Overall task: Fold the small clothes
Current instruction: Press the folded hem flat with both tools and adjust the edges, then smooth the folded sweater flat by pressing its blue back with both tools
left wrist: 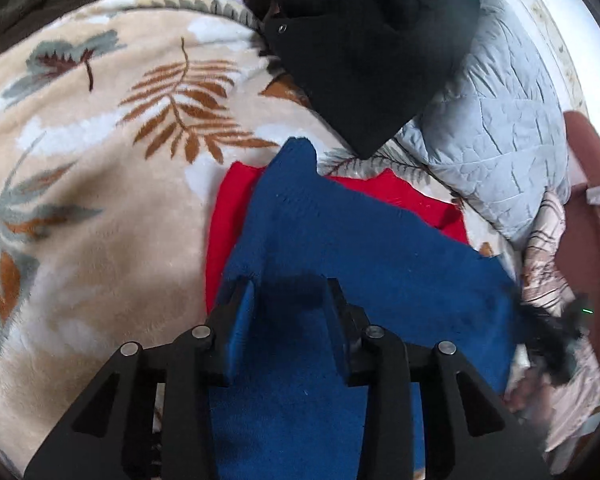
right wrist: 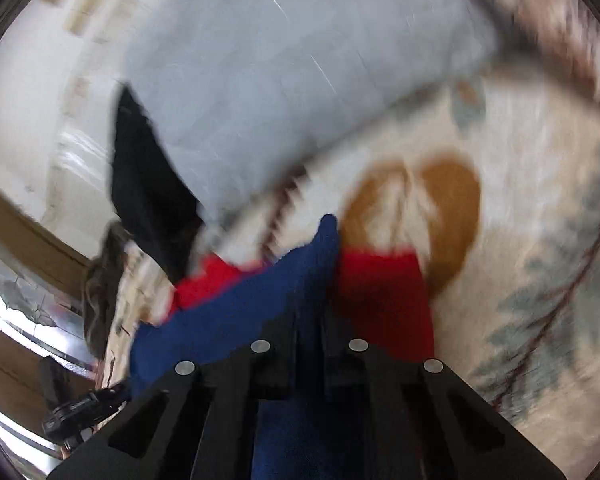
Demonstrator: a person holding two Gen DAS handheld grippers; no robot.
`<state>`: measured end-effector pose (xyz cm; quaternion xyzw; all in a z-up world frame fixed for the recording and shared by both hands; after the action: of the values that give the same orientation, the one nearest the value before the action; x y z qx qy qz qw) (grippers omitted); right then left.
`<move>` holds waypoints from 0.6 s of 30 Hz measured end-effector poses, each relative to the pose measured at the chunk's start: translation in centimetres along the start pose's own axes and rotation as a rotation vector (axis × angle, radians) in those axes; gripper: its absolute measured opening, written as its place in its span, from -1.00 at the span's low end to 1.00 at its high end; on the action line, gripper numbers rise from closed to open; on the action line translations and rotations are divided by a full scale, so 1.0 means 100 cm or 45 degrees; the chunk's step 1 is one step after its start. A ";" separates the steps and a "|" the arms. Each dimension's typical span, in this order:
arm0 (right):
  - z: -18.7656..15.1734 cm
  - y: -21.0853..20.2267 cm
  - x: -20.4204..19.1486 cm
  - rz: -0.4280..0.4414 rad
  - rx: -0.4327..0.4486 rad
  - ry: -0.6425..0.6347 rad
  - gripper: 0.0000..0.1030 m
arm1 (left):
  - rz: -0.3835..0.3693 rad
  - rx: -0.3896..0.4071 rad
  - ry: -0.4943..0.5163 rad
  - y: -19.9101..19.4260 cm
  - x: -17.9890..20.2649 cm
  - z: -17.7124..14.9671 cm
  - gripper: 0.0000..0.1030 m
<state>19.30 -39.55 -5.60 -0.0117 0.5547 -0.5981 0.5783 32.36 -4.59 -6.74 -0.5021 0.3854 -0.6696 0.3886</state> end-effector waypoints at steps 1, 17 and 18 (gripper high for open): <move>0.000 -0.008 0.006 -0.005 0.040 0.031 -0.86 | 0.022 0.002 0.005 0.001 0.001 0.001 -0.35; -0.093 -0.013 0.036 -0.088 -0.163 0.163 -0.54 | -0.026 -0.032 -0.090 -0.023 -0.023 -0.080 0.04; -0.095 -0.018 0.034 -0.087 -0.124 0.145 -0.57 | 0.017 -0.046 -0.079 -0.017 -0.021 -0.081 0.04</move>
<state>10.72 -36.27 -10.22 -0.0246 0.6143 -0.5895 0.5239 24.68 -0.96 -7.58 -0.5269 0.3885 -0.6440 0.3958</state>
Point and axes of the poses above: each gripper's, at about its wrist camera, not at the fingertips, and y roughly the way its jaws point, x to its right, z to its top, the point moved 7 cm from there along y, roughly the way its jaws point, and after that the axes turned 15 degrees about -x, right-handed, at the moved point
